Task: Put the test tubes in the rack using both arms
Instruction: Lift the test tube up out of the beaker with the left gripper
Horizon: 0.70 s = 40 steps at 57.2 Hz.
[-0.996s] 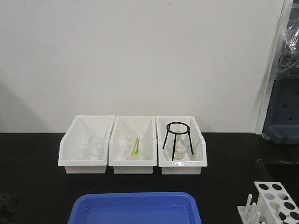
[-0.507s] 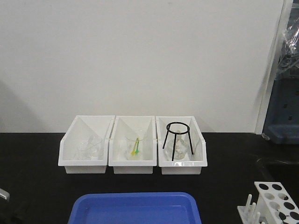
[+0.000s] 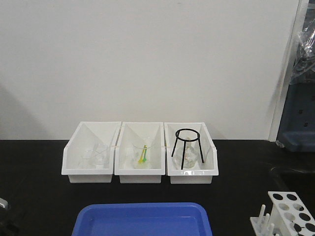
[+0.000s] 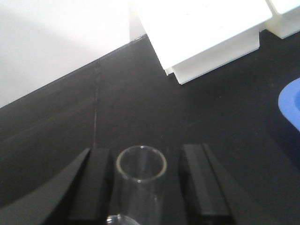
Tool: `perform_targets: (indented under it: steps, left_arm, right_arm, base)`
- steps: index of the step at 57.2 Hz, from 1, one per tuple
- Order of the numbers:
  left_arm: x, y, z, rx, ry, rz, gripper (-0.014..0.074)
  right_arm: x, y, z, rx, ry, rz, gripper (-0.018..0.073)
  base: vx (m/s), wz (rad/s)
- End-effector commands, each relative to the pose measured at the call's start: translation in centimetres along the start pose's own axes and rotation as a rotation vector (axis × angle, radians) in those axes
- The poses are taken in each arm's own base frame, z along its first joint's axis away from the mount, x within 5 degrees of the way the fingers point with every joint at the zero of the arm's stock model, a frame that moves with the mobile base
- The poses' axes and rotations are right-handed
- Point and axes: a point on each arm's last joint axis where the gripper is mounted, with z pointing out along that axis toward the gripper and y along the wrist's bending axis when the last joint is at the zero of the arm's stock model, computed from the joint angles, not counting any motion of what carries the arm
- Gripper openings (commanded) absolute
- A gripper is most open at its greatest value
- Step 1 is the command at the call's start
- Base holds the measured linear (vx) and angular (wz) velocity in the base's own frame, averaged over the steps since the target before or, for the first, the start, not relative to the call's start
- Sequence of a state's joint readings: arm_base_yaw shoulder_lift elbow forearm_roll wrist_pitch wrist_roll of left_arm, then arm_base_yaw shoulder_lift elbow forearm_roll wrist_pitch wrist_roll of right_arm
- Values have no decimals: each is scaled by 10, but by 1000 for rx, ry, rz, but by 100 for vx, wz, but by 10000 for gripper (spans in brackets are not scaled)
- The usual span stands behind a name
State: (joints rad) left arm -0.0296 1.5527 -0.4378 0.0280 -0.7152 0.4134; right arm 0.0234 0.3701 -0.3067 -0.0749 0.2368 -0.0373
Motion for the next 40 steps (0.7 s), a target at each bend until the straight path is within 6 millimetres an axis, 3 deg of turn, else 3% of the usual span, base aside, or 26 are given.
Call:
perform_targets:
  steps: [1, 26, 33, 40]
  left_arm:
    - [-20, 11, -2, -66, -120, -13, 351]
    - [-20, 11, -2, -62, -118, -69, 70]
    - [-28, 14, -8, -73, -153, -111, 6]
    - [-41, 21, -19, -104, -207, -153, -6]
  right_arm:
    - [-18, -2, -2, 8, -101, 0, 425]
    - [-19, -2, -2, 9, -112, -1, 425]
    - [-21, -2, -2, 10, -128, -1, 425]
    - [-24, -2, -2, 11, -162, -1, 425]
  base:
    - [0, 0]
    - [0, 0]
    - [0, 0]
    - [0, 0]
